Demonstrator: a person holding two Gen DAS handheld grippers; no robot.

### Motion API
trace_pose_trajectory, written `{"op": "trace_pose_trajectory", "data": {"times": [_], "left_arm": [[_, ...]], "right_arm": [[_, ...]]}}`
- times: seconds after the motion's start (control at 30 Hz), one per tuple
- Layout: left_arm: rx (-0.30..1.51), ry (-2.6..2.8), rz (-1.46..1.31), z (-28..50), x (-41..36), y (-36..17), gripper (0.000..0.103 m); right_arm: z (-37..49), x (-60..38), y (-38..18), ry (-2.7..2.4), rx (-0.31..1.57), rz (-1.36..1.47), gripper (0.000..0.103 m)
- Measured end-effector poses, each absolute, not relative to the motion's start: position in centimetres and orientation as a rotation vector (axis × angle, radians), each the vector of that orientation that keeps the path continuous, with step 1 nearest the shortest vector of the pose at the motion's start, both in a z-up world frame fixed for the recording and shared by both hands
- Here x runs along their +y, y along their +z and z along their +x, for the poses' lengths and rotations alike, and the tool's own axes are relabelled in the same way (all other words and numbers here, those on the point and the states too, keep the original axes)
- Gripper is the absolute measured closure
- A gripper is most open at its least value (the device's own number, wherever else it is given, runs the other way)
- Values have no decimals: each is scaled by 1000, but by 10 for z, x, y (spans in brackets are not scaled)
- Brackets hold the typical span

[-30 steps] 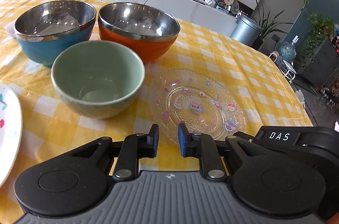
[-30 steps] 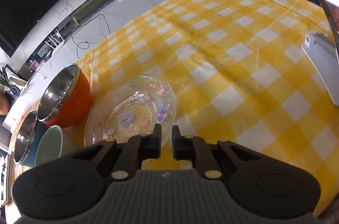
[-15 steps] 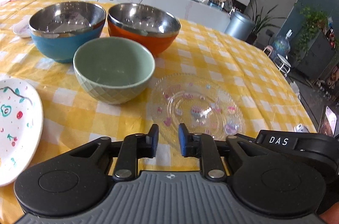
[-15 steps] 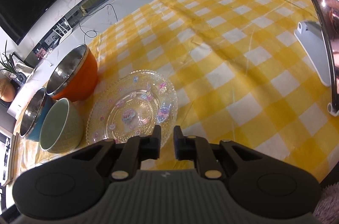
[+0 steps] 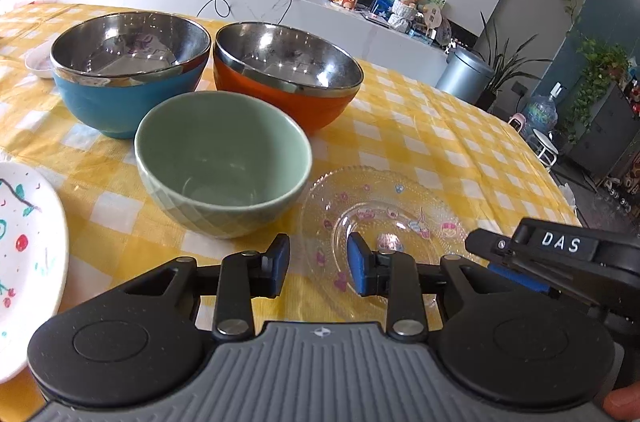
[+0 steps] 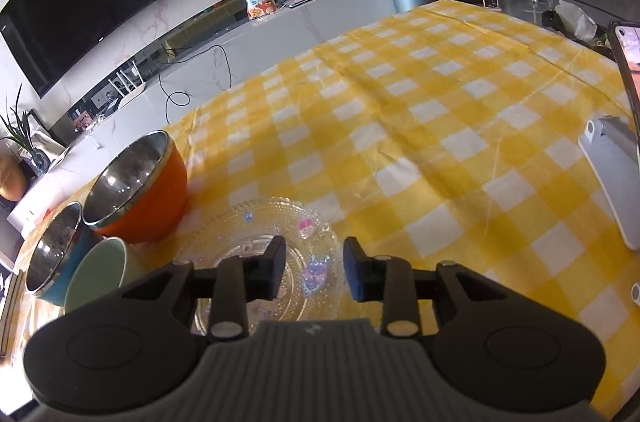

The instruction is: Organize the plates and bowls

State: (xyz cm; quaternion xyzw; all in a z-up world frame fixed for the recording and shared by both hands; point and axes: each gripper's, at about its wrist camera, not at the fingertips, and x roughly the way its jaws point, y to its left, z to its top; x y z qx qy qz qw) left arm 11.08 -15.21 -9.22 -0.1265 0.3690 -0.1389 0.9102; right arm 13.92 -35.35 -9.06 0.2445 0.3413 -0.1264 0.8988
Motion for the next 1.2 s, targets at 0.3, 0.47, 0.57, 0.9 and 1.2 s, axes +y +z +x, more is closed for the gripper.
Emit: {"op": "trace_pose_trajectory", "data": {"times": [0.3,0.47,0.57,0.9,1.2], "left_arm": [[762,-293,-273,120,-152,-99,68],[757,-303,-270,122,-153,-101,68],[759,-306,-265,124,-154,-101,74],[756,-293,-251,118,-151,-97,80],[769,-291,-252,106,-141,-84,80]], "right_arm": [[146,-362,-107,-281,745,577,76],[147,-360,-109,-284,741,579,84],[147,-359,-109,-285,745,581,90],[145,-362,-106,-289,774,614,92],[128,-358,-99,-267,828,643,93]]}}
